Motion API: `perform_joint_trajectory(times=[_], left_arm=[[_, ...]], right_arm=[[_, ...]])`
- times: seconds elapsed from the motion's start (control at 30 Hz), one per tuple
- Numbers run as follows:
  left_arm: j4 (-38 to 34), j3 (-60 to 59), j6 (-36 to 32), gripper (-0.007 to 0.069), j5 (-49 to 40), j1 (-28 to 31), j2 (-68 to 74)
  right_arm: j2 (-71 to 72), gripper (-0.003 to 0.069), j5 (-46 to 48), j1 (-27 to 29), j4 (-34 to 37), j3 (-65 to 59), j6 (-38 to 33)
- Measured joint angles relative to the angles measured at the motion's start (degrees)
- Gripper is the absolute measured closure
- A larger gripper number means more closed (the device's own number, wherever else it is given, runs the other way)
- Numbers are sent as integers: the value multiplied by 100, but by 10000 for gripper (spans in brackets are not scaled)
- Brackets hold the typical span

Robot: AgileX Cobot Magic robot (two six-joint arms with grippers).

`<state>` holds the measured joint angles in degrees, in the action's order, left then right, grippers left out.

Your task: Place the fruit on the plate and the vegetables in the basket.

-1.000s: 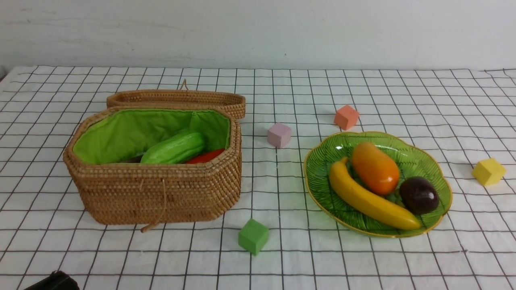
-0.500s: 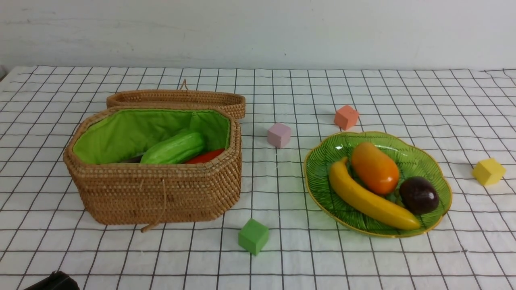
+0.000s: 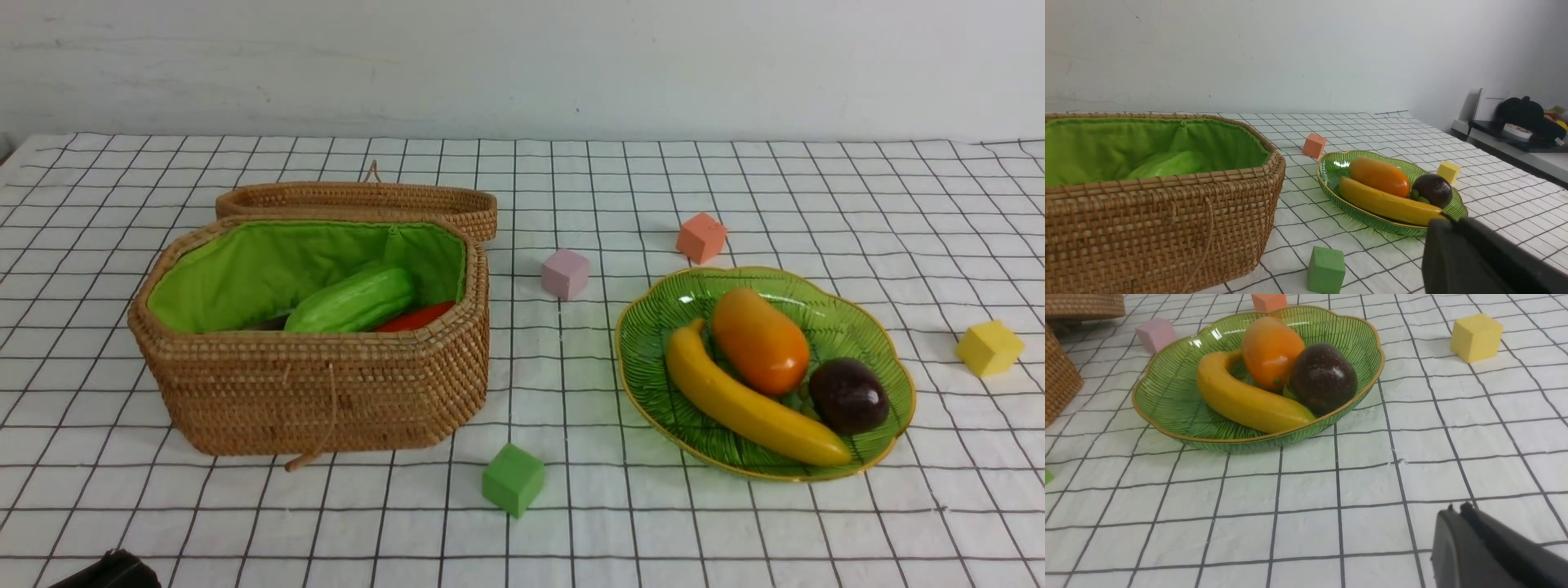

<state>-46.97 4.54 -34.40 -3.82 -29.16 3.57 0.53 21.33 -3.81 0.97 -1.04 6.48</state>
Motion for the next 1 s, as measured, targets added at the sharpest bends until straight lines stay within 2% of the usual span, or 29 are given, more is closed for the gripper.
perform_joint_trajectory(times=[0.5, 0.67, 0.73, 0.8, 0.87, 0.97, 1.0], left_arm=[[146, -32, 35, 637, 415, 72, 0], [1499, -52, 1031, 637, 435, 1014, -65], [2498, -221, 2019, 637, 382, 1697, -300], [3113, -446, 2729, 637, 262, 2088, -405], [3620, -568, 3333, 637, -159, 2316, -411], [3997, -603, 3771, 637, -924, 2389, -411], [4120, -624, 3966, 637, -1497, 2379, -411]], right_arm=[[0, 631, 0, 0, 10, 0, 0], [0, 623, 0, 0, 10, 0, 0], [0, 623, 0, 0, 10, 0, 0], [0, 623, 7, 0, 10, 0, 0], [5, 623, 7, 0, 10, 3, 0], [5, 623, 7, 0, 10, 3, 0], [5, 623, 7, 0, 10, 3, 0]])
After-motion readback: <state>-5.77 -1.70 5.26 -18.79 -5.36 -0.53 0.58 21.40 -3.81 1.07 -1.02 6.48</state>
